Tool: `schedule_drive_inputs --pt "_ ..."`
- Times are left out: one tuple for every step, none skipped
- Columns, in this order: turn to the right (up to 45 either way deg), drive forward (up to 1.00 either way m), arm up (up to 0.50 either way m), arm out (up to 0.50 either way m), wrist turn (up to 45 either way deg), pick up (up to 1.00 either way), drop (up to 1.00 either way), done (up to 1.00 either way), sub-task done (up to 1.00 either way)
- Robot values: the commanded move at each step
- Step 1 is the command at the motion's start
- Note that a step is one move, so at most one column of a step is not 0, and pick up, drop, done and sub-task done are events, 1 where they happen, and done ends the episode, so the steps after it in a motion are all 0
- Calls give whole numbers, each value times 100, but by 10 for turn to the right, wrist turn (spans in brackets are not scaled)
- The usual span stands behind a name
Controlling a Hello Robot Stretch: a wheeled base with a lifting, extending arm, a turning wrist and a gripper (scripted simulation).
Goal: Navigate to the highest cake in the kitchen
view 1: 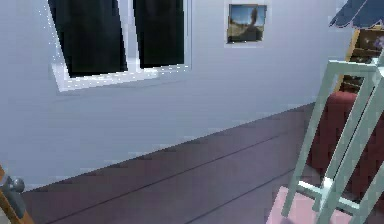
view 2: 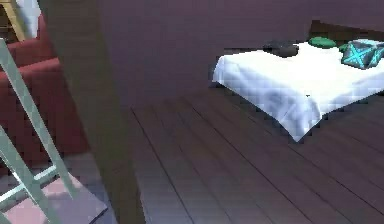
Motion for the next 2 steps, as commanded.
schedule_drive_inputs --pt "0 85 0 0 0 0 0 0 0" --pt "210 0 0 0 0 0 0 0 0"
